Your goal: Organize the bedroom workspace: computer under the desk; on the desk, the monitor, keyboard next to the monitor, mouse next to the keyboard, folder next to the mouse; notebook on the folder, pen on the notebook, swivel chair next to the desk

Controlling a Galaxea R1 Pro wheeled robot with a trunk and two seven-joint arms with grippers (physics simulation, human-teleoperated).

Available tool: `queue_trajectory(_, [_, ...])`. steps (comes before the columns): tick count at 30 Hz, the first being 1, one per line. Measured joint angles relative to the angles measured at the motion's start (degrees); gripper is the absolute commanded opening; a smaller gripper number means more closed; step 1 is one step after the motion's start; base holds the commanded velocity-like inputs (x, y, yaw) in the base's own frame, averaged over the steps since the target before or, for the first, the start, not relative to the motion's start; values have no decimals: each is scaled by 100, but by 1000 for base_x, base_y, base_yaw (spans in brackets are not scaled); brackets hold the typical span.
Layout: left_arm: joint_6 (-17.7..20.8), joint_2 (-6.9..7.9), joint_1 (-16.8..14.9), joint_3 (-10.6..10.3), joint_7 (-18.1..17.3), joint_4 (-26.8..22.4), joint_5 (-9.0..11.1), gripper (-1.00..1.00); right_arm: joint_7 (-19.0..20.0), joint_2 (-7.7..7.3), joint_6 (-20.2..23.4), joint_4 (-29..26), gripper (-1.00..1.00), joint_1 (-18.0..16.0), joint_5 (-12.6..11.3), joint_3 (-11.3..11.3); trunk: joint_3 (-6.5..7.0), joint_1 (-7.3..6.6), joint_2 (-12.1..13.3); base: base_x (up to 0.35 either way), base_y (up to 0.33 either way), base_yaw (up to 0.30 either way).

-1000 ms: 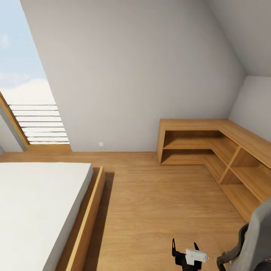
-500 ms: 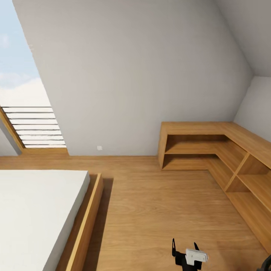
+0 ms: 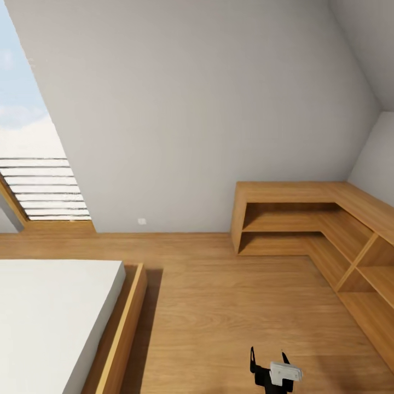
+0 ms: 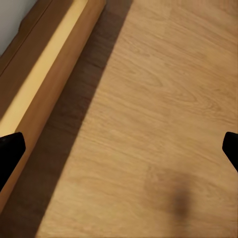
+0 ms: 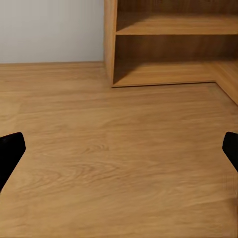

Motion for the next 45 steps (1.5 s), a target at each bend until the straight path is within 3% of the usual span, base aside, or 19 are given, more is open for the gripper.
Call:
queue_trajectory(32, [0, -2, 0, -3, 0, -1, 0, 100, 6, -9, 5, 7, 100, 0, 4, -2, 0, 0, 0, 326, 0, 0])
queue_trajectory(45, [8, -8, 0, -3, 0, -1, 0, 100, 26, -5, 644, -6, 100, 0, 30, 0, 0, 0, 0, 326, 0, 0])
